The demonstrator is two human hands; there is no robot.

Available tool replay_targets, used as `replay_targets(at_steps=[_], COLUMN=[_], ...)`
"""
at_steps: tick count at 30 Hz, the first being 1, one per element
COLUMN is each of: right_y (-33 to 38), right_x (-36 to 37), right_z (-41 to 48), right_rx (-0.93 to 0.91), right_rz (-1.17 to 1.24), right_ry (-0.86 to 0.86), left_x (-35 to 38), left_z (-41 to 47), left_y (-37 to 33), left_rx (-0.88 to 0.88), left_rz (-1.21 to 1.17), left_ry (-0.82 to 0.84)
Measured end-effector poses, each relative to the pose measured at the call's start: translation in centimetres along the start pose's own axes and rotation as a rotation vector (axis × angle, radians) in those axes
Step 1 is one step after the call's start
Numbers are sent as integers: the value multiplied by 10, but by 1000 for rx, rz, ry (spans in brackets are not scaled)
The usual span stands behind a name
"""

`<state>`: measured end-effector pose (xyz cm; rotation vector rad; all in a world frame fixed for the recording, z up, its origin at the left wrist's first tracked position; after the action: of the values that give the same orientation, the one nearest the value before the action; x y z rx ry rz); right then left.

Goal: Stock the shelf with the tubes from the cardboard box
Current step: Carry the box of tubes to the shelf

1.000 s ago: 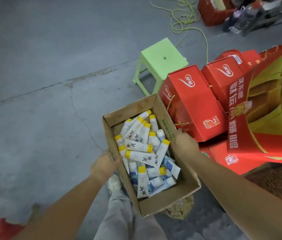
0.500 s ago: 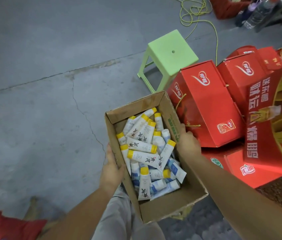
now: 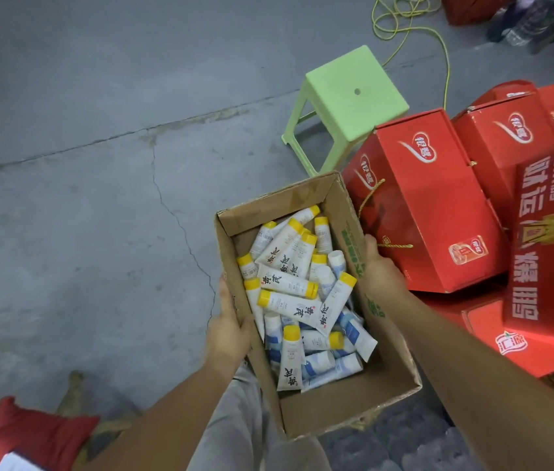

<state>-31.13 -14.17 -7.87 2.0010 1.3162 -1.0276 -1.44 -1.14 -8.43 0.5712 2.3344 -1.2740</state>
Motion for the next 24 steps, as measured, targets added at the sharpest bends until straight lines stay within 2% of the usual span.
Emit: replay_targets(at_steps=[14, 24], right_y=[-3, -2], right_x=[5, -10], right_z=[-5, -41], right_rx=[-3, -120], right_rz=[-80, -25], right_ry=[11, 80], left_x=[-1, -32], left_z=[3, -8], left_y=[-2, 6], left_rx=[-18, -16], left_rz=[-80, -85], left_ry=[-42, -61])
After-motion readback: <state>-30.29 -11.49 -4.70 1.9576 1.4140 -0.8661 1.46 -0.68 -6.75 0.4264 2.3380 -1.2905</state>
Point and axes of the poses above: each hand's wrist, its own z-axis towards the middle knuckle, its own x-axis out of the palm, y = z × x, the point moved 6 cm from there along z, towards the middle knuckle, and after that the axes turned 11 degrees about x, right-handed, at the moved point
